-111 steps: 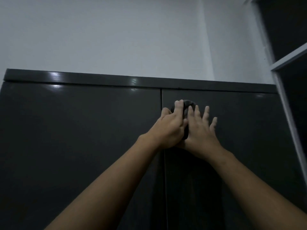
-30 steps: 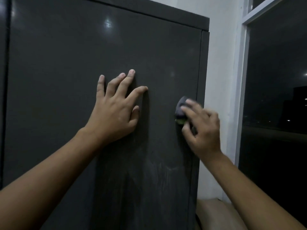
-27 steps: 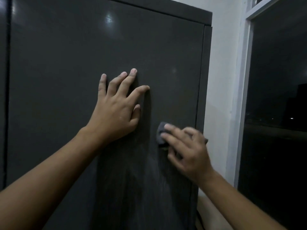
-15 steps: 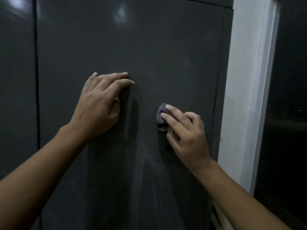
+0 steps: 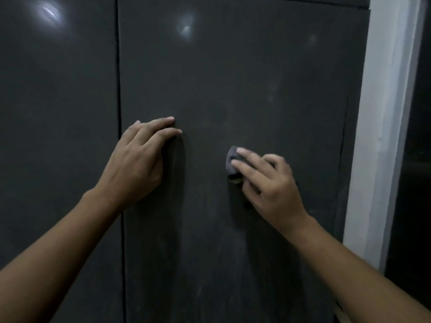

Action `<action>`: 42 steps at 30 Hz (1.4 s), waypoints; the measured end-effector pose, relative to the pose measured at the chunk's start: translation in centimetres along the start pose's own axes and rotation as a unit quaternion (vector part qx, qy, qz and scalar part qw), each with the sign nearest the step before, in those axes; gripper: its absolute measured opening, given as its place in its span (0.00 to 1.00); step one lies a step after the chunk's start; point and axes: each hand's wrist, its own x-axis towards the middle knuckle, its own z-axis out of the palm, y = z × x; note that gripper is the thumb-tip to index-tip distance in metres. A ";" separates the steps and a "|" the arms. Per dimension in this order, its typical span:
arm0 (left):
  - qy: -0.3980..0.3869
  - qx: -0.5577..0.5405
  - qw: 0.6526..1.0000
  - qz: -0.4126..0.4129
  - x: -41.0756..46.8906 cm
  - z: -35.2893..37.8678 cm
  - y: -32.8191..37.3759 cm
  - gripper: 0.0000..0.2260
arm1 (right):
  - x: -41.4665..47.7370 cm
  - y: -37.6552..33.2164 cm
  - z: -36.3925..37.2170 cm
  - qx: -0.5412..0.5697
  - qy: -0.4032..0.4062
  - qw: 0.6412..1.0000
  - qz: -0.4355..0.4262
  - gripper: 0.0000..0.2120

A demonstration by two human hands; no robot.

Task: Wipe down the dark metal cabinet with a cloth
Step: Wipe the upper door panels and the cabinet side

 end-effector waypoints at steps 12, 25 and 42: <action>-0.035 0.014 0.999 0.005 -4.3 -2.9 -6.3 0.21 | 0.1 -10.5 5.6 0.042 -0.146 0.947 -0.283 0.16; -0.049 -0.008 0.999 -0.004 -6.1 -2.1 -7.6 0.26 | 0.3 -17.6 8.8 0.049 -0.127 0.980 -0.144 0.18; -0.034 -0.022 0.999 -0.020 -6.7 -1.5 -7.2 0.31 | -2.8 -18.3 8.1 0.012 -0.095 0.993 -0.066 0.18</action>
